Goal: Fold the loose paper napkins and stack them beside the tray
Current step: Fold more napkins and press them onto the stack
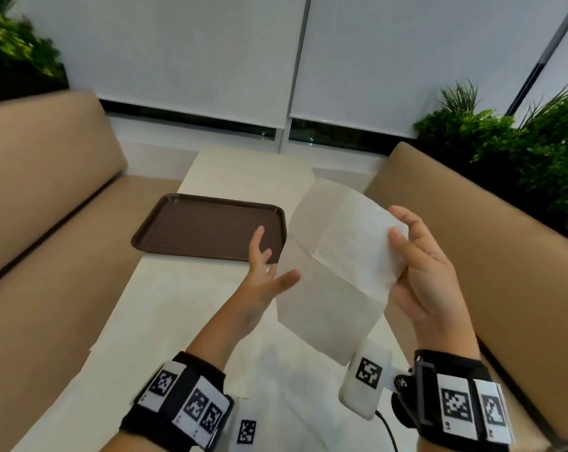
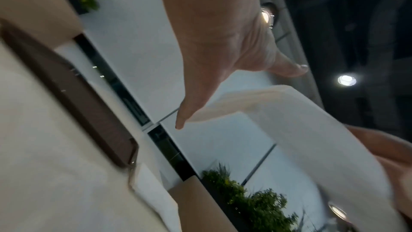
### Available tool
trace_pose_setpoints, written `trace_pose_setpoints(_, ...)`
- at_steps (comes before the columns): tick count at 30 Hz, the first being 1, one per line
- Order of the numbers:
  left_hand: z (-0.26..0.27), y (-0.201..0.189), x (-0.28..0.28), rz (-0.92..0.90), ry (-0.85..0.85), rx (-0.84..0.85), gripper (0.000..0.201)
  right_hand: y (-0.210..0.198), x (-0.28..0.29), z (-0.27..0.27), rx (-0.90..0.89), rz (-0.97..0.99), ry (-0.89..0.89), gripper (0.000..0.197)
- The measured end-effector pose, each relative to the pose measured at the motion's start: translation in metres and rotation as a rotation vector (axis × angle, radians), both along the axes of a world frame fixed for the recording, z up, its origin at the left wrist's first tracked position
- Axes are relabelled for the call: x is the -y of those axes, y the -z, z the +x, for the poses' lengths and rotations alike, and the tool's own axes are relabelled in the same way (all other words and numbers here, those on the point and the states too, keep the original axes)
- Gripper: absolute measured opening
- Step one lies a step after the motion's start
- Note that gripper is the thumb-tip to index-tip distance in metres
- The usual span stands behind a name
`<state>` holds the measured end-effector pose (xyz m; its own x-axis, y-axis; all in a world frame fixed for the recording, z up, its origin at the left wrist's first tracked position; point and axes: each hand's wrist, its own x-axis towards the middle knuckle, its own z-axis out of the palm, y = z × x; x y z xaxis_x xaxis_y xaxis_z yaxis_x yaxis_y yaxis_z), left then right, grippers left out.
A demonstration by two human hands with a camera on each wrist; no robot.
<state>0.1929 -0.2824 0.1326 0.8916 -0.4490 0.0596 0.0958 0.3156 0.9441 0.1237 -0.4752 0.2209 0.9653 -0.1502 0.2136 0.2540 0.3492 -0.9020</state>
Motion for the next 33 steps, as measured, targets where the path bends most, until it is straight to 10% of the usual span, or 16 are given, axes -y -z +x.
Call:
trace_pose_setpoints(10, 0.024, 0.004, -0.019, -0.064, 0.076, -0.055, 0.099, 0.038, 0.009, 0.011, -0.288, 0.057, 0.146, 0.021)
trace_pose_setpoints(15, 0.024, -0.005, -0.016, -0.056, -0.141, 0.087, 0.074, 0.056, 0.013, 0.009, -0.331, -0.118, 0.043, 0.071)
trace_pose_setpoints(22, 0.030, -0.013, -0.026, 0.276, -0.253, 0.254, 0.019, 0.061, 0.015, 0.010, -0.255, -0.296, -0.018, 0.094)
trace_pose_setpoints(28, 0.031, -0.023, -0.035, 0.521, -0.289, 0.423, 0.010, 0.071, 0.018, 0.015, -0.225, -0.443, 0.097, 0.027)
trace_pose_setpoints(33, 0.031, -0.036, -0.039, 0.494, -0.235, 0.379, 0.019, 0.077, 0.019, 0.019, -0.226, -0.392, 0.170, 0.021)
